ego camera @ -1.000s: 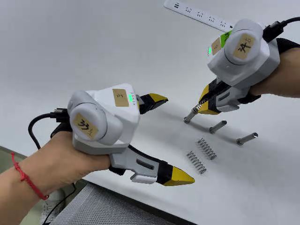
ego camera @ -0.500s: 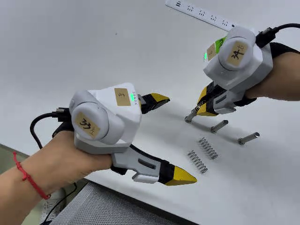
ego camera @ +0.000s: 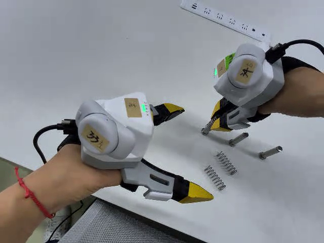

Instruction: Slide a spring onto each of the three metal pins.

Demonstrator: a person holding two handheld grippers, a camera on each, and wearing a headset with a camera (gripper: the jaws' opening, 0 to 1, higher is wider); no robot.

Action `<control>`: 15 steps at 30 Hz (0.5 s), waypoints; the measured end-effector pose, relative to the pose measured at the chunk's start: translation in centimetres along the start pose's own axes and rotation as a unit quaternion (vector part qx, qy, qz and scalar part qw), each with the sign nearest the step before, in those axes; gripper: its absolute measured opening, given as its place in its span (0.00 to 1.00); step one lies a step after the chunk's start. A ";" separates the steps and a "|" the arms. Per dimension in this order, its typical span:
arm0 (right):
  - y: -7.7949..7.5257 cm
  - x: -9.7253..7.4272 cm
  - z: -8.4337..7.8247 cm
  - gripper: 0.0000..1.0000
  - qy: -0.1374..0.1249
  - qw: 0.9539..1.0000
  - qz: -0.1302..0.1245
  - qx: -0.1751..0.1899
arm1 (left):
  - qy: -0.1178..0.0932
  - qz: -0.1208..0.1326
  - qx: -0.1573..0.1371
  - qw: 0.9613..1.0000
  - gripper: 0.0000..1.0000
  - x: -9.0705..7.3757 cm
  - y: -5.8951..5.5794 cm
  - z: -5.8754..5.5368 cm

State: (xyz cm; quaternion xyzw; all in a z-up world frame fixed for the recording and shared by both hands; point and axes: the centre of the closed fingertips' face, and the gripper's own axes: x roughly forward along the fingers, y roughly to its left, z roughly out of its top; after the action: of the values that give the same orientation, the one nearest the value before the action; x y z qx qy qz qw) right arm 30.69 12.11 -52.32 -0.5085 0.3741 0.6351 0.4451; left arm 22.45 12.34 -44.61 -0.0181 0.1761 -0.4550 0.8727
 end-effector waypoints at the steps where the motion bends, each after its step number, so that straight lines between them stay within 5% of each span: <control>1: -0.1 0.1 0.0 0.12 0.000 1.000 -0.001 -0.001 | 0.000 0.000 0.000 1.000 0.98 0.0 0.0 0.0; 15: 0.2 1.2 -0.4 0.12 0.006 1.000 0.000 0.003 | 0.005 -0.001 -0.001 1.000 0.98 -0.1 0.0 -0.5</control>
State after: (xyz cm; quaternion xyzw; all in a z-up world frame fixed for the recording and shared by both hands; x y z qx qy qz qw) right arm 30.55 11.95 -53.55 -0.5110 0.3789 0.6308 0.4443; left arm 22.22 12.53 -45.07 -0.0166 0.1813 -0.4555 0.8714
